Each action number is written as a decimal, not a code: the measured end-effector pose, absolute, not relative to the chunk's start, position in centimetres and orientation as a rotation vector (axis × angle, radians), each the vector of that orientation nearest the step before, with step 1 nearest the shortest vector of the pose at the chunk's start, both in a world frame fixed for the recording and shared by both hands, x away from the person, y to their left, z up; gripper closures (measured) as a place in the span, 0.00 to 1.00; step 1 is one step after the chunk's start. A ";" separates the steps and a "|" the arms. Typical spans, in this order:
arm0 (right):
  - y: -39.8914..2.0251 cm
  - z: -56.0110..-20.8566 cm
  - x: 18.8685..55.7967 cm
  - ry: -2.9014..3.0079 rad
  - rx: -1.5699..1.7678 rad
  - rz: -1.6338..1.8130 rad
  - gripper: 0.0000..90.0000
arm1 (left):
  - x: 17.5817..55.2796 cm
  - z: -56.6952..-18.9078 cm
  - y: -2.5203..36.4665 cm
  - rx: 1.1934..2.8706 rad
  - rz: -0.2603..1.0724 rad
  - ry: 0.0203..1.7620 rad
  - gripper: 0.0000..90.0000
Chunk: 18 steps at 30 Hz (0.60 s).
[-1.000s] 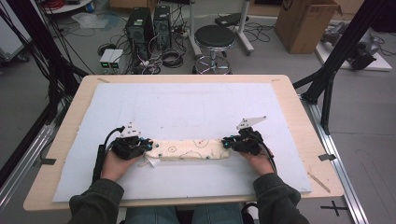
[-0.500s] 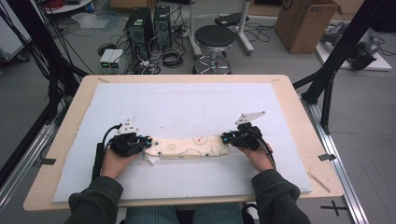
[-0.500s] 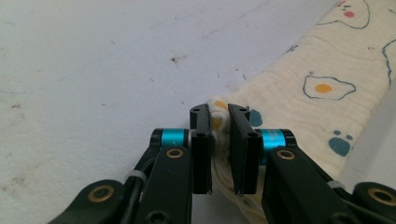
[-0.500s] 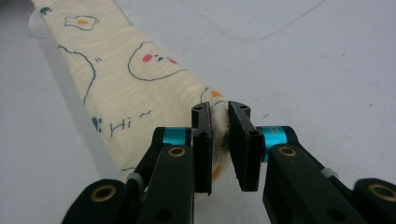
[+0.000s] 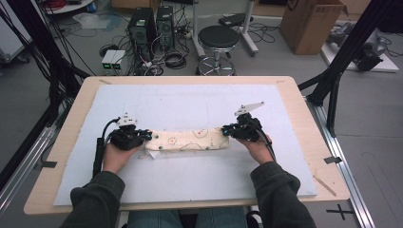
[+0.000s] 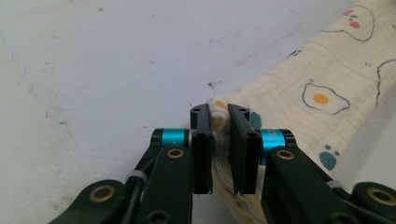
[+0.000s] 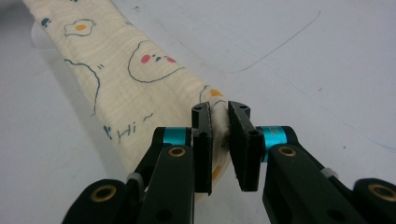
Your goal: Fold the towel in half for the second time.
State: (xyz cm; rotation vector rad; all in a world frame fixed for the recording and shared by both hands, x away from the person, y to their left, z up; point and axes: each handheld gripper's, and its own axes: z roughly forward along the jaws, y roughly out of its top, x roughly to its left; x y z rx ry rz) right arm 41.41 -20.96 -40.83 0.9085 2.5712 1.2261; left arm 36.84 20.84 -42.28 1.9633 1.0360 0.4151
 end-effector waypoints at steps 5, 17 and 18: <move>-20.8 -40.9 42.4 2.566 0.932 1.212 0.89 | 37.7 -42.1 20.9 1.963 0.426 1.049 0.89; -20.6 -42.0 44.1 2.541 0.997 1.178 0.89 | 39.6 -43.4 20.6 1.944 0.419 1.107 0.89; -20.6 -42.2 44.2 2.546 1.010 1.170 0.89 | 39.7 -43.5 20.6 1.933 0.411 1.115 0.89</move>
